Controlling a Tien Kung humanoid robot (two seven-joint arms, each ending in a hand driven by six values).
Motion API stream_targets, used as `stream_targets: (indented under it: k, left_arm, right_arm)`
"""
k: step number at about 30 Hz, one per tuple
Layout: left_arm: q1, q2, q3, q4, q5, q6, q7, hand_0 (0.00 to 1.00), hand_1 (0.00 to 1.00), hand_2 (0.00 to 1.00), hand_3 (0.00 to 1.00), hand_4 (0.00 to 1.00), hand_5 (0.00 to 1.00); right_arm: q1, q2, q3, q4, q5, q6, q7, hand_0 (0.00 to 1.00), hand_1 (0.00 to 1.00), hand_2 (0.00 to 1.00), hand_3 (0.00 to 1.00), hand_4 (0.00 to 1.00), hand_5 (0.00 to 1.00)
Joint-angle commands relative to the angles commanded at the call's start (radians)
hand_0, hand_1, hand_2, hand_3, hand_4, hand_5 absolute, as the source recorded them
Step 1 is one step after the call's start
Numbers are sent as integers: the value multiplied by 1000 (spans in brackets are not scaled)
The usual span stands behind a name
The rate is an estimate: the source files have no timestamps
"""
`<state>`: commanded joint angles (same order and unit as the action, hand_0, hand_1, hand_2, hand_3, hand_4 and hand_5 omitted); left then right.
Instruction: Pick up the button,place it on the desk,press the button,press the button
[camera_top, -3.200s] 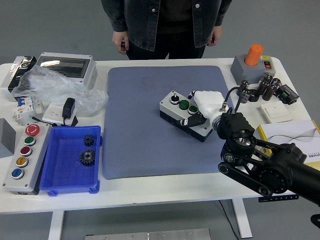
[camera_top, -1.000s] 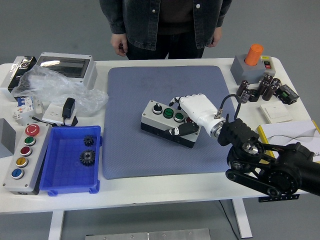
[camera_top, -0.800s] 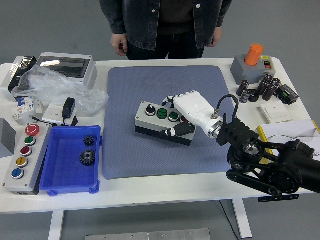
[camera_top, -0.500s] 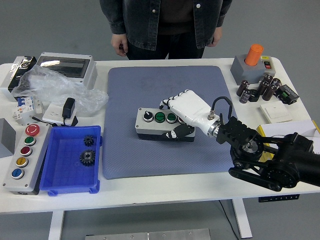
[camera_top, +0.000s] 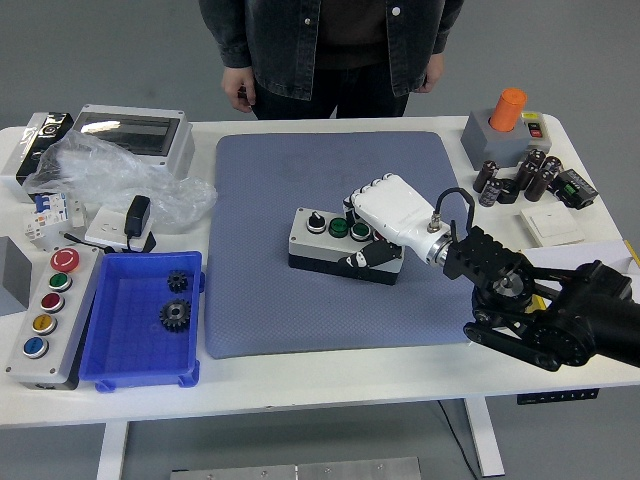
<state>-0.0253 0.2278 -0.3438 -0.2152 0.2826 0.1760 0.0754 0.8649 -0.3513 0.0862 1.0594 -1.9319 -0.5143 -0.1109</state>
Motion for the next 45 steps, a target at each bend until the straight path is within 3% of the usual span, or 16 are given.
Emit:
stream_targets:
  k: [9, 17, 18, 29, 30, 41, 42, 45]
  left_arm:
    - [0, -1, 4, 0, -3, 0, 0, 667, 696, 623, 644, 625, 416]
    - [-1, 0, 5, -1, -3, 0, 0, 667, 696, 623, 644, 626, 416]
    - [0, 1, 5, -1, -2, 0, 0, 667, 696, 623, 645, 624, 415]
    - [-4, 2, 7, -2, 0, -1, 1, 667, 695, 622, 643, 623, 414]
    - [-4, 2, 8, -2, -1, -1, 1, 666, 695, 621, 642, 621, 413]
    - [-3, 2, 11, -2, -4, -1, 1, 666, 695, 621, 642, 619, 412]
    - [-3, 2, 11, -2, -5, -1, 1, 666, 695, 621, 641, 617, 411]
    - [-3, 2, 12, -2, -5, -1, 0, 666, 695, 621, 641, 617, 411]
  right_arm:
    - [3, -8, 12, 23, -3, 18, 12, 319, 446, 340, 330, 412, 2]
    - [13, -5, -25, 24, -80, -4, 29, 329, 456, 367, 336, 426, 2]
    - [14, -4, -29, 23, -90, -8, 30, 415, 545, 552, 426, 584, 2]
    - [21, -10, -34, 25, -124, 0, 19, 456, 604, 600, 464, 620, 2]
    - [22, -10, -34, 26, -124, 2, 18, 481, 671, 677, 664, 524, 116]
    - [28, -27, -24, 57, -115, 23, 8, 517, 693, 728, 728, 557, 103]
    - [28, -28, -23, 60, -114, 23, 7, 631, 735, 803, 835, 613, 97]
    - [29, -32, -22, 67, -112, 24, 6, 631, 735, 803, 835, 613, 97]
